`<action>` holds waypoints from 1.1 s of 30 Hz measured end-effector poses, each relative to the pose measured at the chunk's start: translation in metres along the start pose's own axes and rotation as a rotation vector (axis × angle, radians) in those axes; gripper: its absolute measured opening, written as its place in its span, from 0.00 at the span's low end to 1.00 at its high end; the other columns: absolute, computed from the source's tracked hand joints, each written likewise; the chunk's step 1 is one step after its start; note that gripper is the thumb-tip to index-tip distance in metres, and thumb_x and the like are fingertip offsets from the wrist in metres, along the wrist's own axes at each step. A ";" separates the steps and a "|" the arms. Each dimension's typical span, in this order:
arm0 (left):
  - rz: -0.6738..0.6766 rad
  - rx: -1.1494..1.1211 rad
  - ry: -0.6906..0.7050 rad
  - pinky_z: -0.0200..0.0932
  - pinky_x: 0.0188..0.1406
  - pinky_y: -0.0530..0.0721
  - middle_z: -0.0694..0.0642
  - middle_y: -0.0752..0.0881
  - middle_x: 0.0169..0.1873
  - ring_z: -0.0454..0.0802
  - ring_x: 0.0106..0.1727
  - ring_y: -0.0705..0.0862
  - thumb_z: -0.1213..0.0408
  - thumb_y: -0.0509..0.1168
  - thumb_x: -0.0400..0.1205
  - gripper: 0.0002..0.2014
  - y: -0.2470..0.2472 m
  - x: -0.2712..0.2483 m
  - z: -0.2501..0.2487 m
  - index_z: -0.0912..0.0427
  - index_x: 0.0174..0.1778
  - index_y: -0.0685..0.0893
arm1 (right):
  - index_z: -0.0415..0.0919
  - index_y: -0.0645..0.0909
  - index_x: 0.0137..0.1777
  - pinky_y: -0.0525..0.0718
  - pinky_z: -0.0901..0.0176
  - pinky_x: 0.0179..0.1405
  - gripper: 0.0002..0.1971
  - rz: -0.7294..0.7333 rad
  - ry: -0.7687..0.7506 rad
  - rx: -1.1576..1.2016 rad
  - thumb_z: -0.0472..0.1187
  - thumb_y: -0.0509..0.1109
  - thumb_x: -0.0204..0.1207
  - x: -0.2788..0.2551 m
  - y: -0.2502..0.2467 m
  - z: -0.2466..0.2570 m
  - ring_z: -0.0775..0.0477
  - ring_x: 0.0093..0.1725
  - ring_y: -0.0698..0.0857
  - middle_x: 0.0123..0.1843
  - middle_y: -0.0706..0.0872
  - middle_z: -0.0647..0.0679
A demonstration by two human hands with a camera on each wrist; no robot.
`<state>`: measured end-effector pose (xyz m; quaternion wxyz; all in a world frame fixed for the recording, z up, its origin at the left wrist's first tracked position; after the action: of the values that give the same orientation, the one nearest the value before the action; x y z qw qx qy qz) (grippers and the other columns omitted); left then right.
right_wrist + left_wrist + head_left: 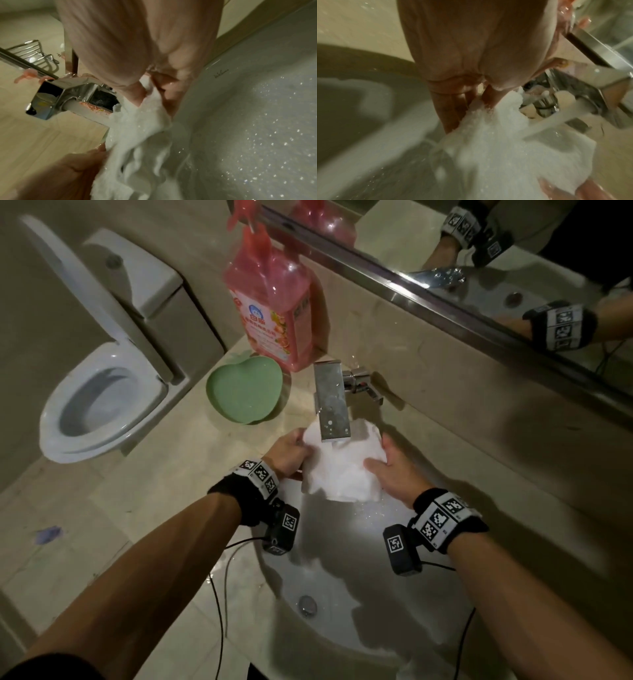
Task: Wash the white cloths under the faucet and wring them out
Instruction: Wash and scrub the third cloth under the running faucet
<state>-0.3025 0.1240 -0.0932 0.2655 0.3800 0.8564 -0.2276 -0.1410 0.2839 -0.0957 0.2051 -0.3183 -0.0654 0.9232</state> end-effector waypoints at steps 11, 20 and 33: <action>0.079 -0.049 -0.004 0.47 0.27 0.87 0.60 0.81 0.40 0.55 0.33 0.81 0.87 0.52 0.78 0.26 -0.031 -0.016 -0.002 0.60 0.66 0.77 | 0.47 0.90 0.54 0.89 0.50 0.59 0.17 0.128 -0.073 0.095 0.24 0.69 0.81 0.004 0.017 0.027 0.45 0.58 0.90 0.54 0.93 0.48; 0.175 -0.118 -0.081 0.45 0.42 0.83 0.58 0.84 0.38 0.51 0.36 0.81 0.62 0.66 0.82 0.09 -0.031 -0.016 -0.021 0.65 0.44 0.85 | 0.48 0.94 0.42 0.88 0.61 0.50 0.21 0.116 -0.066 0.123 0.25 0.64 0.77 0.001 -0.001 0.037 0.49 0.55 0.91 0.50 0.95 0.52; 0.285 0.763 0.129 0.43 0.66 0.81 0.53 0.87 0.60 0.52 0.62 0.85 0.64 0.83 0.65 0.36 0.022 0.001 -0.031 0.55 0.70 0.81 | 0.52 0.82 0.73 0.84 0.63 0.31 0.29 -0.008 -0.198 -0.191 0.28 0.74 0.74 -0.004 -0.012 0.034 0.54 0.31 0.80 0.47 0.88 0.49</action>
<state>-0.2946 0.1562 -0.0747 0.0801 0.5793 0.6643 -0.4656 -0.1548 0.2930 -0.0635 0.1699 -0.2435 -0.1742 0.9389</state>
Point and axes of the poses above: each hand's wrist, its own x-axis towards the middle knuckle, its own y-axis out of the palm, z = x × y, the point moved 1 cm from there along x, towards the middle knuckle
